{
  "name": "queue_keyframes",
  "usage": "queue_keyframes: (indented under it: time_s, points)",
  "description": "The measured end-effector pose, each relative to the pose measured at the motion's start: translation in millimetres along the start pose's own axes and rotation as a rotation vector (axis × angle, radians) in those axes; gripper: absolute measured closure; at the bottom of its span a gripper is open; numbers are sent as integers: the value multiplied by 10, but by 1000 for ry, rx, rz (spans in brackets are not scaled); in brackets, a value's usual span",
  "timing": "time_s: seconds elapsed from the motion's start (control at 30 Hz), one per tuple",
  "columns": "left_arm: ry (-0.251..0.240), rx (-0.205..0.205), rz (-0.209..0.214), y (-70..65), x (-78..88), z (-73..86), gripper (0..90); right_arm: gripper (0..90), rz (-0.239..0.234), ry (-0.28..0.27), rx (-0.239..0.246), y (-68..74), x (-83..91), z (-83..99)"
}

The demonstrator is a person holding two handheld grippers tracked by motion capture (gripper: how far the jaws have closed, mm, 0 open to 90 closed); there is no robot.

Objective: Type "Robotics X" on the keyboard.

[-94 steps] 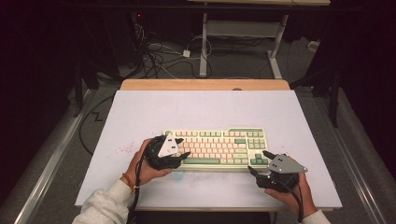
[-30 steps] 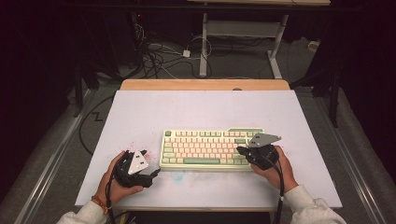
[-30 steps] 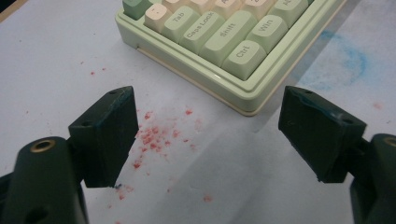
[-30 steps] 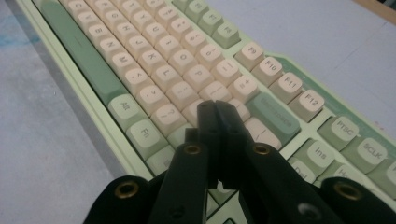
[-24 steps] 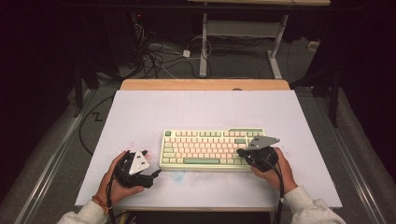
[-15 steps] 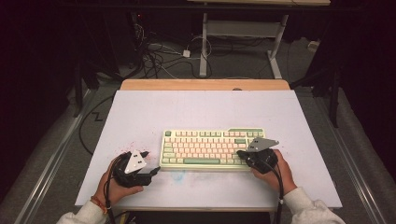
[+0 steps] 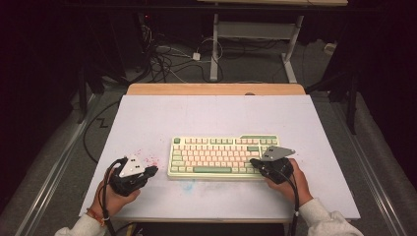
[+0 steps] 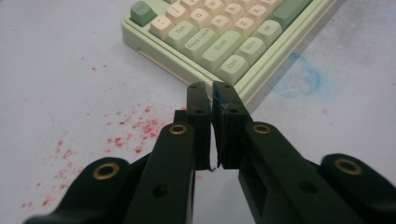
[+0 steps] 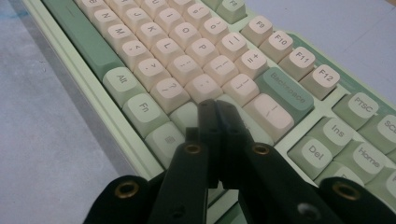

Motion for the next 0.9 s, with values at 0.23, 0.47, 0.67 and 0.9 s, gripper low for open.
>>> queue_keyframes:
  time_s: [0.23,0.47,0.67,0.9]
  points:
    - [13,28,23,28,2,-74,870,900,8,-2,6,7,-3,3]
    - [36,-21,32,-16,-39,-255,875,900,18,-1,14,19,-5,3]
    - [48,-53,30,-38,-107,-444,875,900,28,-1,16,27,-9,2]
    - [39,-55,36,-45,-221,-593,875,900,27,-3,18,27,-11,3]
Point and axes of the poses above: each handheld gripper's, and its own axes: x roughly backward along the jaws, z roughly out of its underside, y roughly to its left, the point moved 3 cm from there along -x, roughly forward along the jaws, and after that the axes turned 8 degrees about -z, right-handed, at the moved point
